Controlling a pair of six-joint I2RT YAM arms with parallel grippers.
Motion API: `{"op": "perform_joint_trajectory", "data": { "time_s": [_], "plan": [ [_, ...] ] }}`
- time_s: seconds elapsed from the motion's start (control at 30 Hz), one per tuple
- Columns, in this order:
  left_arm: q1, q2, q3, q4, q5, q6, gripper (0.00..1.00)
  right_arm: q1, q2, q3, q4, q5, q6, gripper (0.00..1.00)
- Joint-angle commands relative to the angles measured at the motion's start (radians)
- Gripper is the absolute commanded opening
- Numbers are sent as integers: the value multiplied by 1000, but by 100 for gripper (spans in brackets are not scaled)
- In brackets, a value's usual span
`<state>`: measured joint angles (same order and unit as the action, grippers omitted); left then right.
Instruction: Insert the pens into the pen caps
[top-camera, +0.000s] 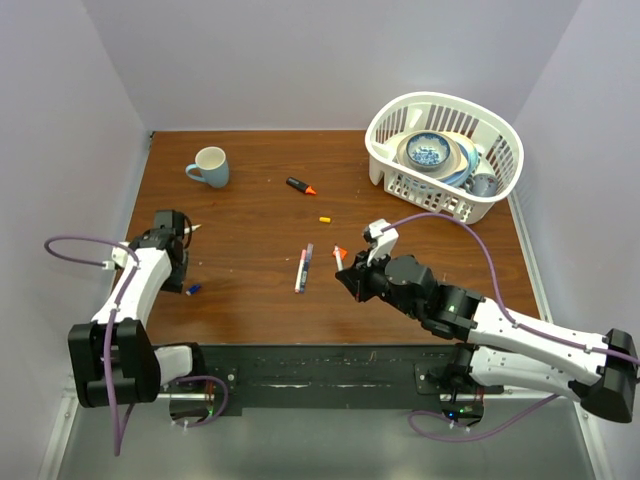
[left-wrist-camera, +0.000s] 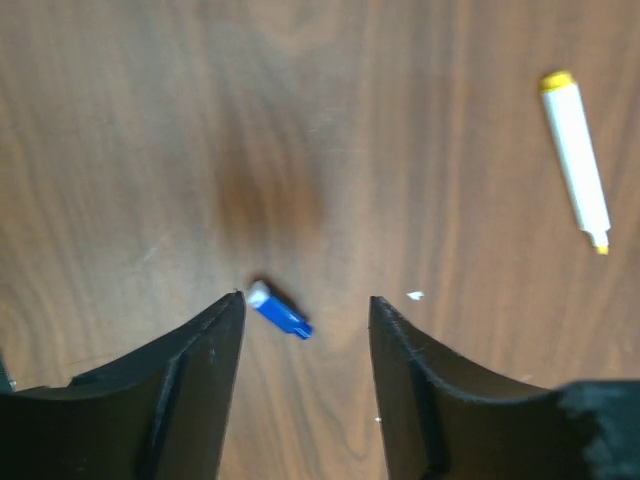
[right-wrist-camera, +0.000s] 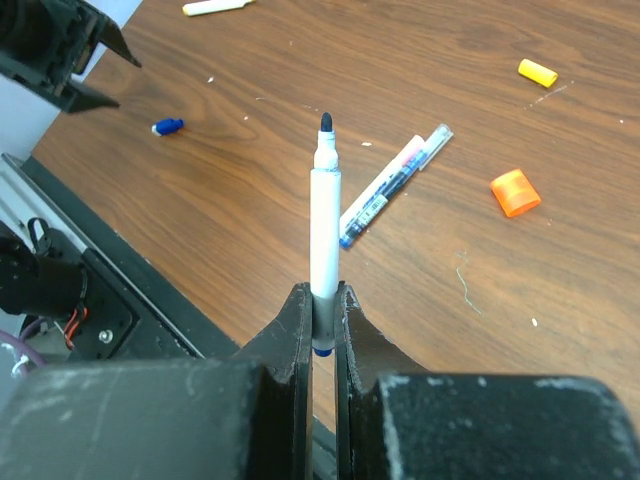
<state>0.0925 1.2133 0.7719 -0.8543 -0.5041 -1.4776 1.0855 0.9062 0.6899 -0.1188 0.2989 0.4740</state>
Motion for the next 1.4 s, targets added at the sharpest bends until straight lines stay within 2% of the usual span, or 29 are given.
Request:
{"op": "perform_joint_trajectory", "data": {
  "time_s": [0.0,0.2,0.33,0.43,0.7,1.0,1.17,1.37],
  "plan": [
    [15,-46,-13,-28,34,-47,63,-6,-6,45,64,-12,-23,0],
    [15,-43,-28,-45,142,-128,68,-6,-9,23,93,-14,9,0],
    [16,-61,-89,47,220,-165,67,-6,-10,45,65,-6,2,0],
    [16,-37,-97,38,260,-194,65,-6,-21,56,48,6,-6,0],
    [18,-26,-108,18,204,-263,64,-6,-41,49,25,39,-20,0],
    [16,101,-59,35,190,-276,64,-6,-27,60,24,55,-35,0],
    [18,111,-69,23,130,-317,60,-6,-15,57,42,60,-32,0],
    [18,146,-92,34,136,-314,57,-6,31,79,62,51,-35,0]
  ]
}}
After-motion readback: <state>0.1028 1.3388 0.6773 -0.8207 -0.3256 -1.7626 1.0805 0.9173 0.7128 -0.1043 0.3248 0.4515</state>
